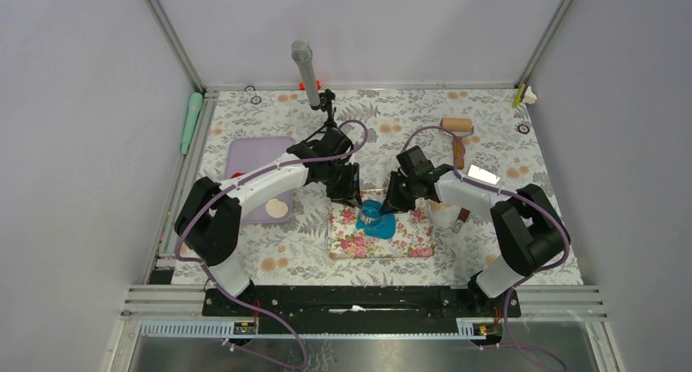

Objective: Roll out the dumpling wrappers from the dough
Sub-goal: Pick up the dumpling mold from the work surface, then place the dumpling mold at the center of the board.

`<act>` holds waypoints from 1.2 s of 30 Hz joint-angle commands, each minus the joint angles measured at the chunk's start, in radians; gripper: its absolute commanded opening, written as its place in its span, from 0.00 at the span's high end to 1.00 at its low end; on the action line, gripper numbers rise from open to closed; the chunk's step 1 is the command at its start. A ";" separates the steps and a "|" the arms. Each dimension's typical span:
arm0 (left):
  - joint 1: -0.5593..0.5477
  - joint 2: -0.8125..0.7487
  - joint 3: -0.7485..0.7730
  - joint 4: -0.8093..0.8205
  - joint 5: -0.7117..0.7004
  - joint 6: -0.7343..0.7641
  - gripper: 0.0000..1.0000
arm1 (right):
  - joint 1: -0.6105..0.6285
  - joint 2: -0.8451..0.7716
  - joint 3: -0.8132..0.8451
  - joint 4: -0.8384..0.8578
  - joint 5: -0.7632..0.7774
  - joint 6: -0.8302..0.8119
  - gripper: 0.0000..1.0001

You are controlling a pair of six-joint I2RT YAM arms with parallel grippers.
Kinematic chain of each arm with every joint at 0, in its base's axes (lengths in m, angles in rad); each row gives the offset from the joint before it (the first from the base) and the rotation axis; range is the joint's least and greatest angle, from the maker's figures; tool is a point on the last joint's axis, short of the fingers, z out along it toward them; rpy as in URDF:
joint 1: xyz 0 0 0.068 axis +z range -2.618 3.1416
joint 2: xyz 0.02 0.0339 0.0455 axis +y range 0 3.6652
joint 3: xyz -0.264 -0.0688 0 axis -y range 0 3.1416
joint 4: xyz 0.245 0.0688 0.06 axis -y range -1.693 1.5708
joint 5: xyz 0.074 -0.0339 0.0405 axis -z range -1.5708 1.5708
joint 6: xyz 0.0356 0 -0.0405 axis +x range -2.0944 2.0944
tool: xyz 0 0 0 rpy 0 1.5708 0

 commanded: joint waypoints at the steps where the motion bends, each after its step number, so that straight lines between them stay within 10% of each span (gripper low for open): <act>1: 0.004 -0.032 -0.017 0.026 0.007 -0.005 0.72 | 0.014 -0.023 0.054 -0.011 0.007 -0.010 0.88; 11: 0.043 -0.121 -0.027 0.012 0.007 -0.002 0.72 | 0.007 -0.125 0.264 -0.213 0.215 -0.067 1.00; 31: 0.167 -0.257 -0.180 -0.013 -0.081 0.004 0.71 | -0.179 0.386 0.721 -0.329 0.405 -0.140 1.00; 36: 0.169 -0.239 -0.191 -0.015 -0.085 0.017 0.71 | -0.181 0.382 0.761 -0.351 0.414 -0.149 0.44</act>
